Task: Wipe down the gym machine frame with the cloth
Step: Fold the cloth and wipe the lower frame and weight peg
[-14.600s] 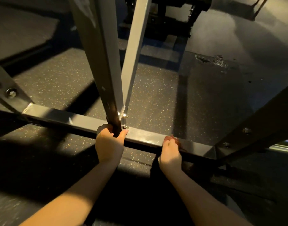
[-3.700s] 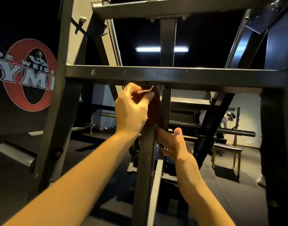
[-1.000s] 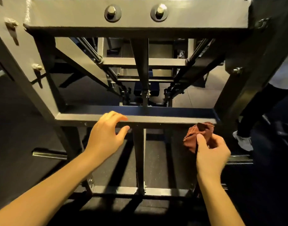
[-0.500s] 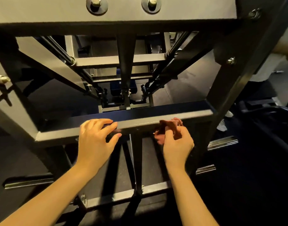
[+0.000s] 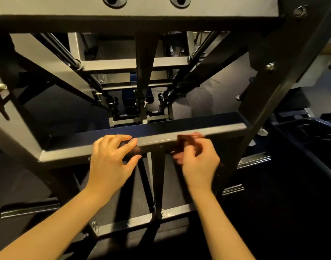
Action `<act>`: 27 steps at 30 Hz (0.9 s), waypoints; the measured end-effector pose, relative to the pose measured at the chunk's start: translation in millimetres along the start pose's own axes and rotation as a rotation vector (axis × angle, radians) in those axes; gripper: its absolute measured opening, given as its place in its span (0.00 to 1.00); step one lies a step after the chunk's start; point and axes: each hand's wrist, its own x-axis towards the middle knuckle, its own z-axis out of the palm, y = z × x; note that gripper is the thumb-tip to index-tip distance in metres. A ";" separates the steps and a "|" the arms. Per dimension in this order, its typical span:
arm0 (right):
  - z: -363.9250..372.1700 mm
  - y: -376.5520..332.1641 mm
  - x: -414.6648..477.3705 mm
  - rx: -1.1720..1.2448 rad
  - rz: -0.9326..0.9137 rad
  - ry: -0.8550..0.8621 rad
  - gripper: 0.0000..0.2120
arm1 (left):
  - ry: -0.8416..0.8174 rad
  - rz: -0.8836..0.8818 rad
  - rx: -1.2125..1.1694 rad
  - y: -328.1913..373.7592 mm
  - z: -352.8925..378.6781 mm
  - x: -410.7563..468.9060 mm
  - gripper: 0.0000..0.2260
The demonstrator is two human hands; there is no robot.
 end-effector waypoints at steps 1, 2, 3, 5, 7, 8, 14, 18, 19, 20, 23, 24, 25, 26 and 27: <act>-9.5 0.9 8.5 -0.012 0.053 0.107 0.06 | 0.005 -0.003 -0.005 0.9 0.1 -0.3 0.19; -13.9 -0.4 12.4 -0.053 0.080 0.189 0.06 | 0.001 -0.007 -0.011 1.5 -0.1 -0.7 0.19; -10.9 -2.0 10.8 -0.076 0.090 0.237 0.05 | -0.016 -0.008 -0.021 1.2 -1.1 -0.6 0.21; 17.1 -11.7 -7.3 -0.050 0.025 0.174 0.05 | -0.053 -0.005 -0.045 -2.4 -5.0 -1.2 0.23; 54.5 -22.1 -36.3 0.001 -0.106 -0.017 0.06 | -0.047 -0.004 -0.065 -8.8 -10.4 -6.9 0.23; 69.1 -24.6 -48.1 0.010 -0.176 -0.100 0.06 | -0.027 -0.016 -0.064 -13.1 -13.6 -11.9 0.22; 41.2 -9.2 -32.7 -0.033 -0.171 -0.136 0.07 | 0.064 -0.159 0.032 -35.0 -32.1 -37.0 0.22; 12.9 4.7 -12.4 -0.050 0.038 0.123 0.08 | 0.086 -0.155 0.063 -39.2 -28.3 -45.2 0.23; 24.3 2.7 -19.9 -0.046 0.034 0.110 0.07 | 0.091 -0.152 0.057 -40.0 -27.2 -45.6 0.23; 40.0 -2.5 -32.3 -0.010 0.019 0.047 0.07 | 0.093 -0.150 0.051 -40.6 -26.5 -45.9 0.23; 89.2 -16.2 -73.3 -0.001 -0.123 -0.209 0.06 | 0.083 -0.144 0.053 -42.0 -27.0 -46.1 0.24; 96.4 -18.1 -79.9 -0.038 -0.171 -0.267 0.05 | 0.073 -0.136 0.056 -42.7 -27.8 -46.8 0.24; 97.6 -18.5 -80.9 -0.061 -0.197 -0.297 0.05 | 0.065 -0.129 0.057 -43.6 -28.5 -47.6 0.24; 92.4 -18.2 -77.5 -0.061 -0.189 -0.309 0.05 | 0.059 -0.124 0.054 -44.7 -29.2 -48.2 0.24; 83.0 -16.0 -70.7 -0.031 -0.152 -0.292 0.06 | 0.058 -0.122 0.047 -45.5 -29.5 -48.2 0.24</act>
